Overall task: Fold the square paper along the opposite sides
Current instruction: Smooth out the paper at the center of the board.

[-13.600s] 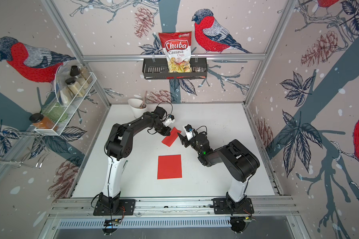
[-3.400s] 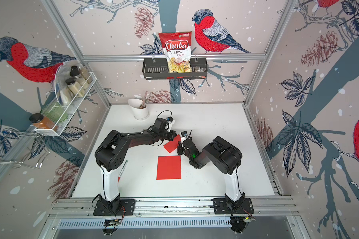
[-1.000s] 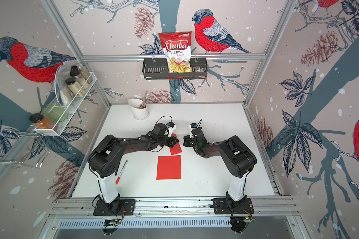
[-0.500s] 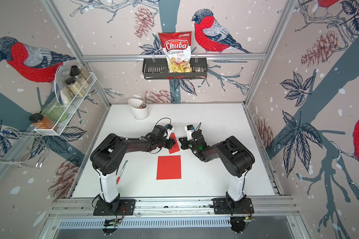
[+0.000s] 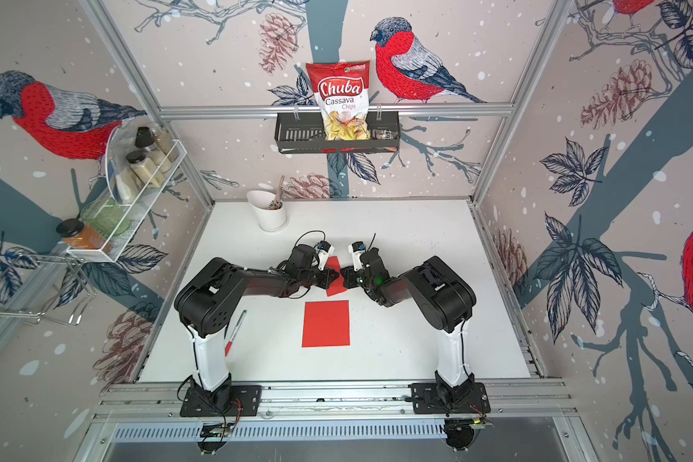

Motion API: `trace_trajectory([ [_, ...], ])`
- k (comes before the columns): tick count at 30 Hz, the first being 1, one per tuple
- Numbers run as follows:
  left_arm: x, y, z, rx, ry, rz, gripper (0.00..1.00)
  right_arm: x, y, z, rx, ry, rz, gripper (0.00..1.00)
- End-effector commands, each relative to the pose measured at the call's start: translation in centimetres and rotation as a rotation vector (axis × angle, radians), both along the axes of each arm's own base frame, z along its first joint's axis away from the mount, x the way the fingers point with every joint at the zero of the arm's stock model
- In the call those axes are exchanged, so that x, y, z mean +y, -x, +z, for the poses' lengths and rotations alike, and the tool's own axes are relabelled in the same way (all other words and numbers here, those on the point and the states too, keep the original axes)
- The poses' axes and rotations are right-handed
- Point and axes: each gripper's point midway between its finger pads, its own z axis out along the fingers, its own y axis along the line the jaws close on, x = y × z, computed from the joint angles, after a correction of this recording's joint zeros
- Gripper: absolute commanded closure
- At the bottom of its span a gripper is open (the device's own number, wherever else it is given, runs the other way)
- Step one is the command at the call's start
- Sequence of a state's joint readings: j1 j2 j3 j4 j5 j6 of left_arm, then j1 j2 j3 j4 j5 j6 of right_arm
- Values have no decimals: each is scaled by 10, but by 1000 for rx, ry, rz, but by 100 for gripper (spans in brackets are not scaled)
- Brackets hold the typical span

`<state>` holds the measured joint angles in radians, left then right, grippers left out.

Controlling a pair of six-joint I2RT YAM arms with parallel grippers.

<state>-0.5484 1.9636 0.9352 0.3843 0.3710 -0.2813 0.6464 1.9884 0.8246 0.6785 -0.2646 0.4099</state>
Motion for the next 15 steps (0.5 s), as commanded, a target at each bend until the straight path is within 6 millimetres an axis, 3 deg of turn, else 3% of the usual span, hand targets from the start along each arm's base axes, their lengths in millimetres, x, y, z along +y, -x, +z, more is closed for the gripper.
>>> trace_trajectory([
  [1,15,14,-24,92,-71,12,100,-3,5,-15,23,69,1,100],
  [15,36,13,-47,155,-62,73,100,-26,30,-48,33,283,-20,100],
])
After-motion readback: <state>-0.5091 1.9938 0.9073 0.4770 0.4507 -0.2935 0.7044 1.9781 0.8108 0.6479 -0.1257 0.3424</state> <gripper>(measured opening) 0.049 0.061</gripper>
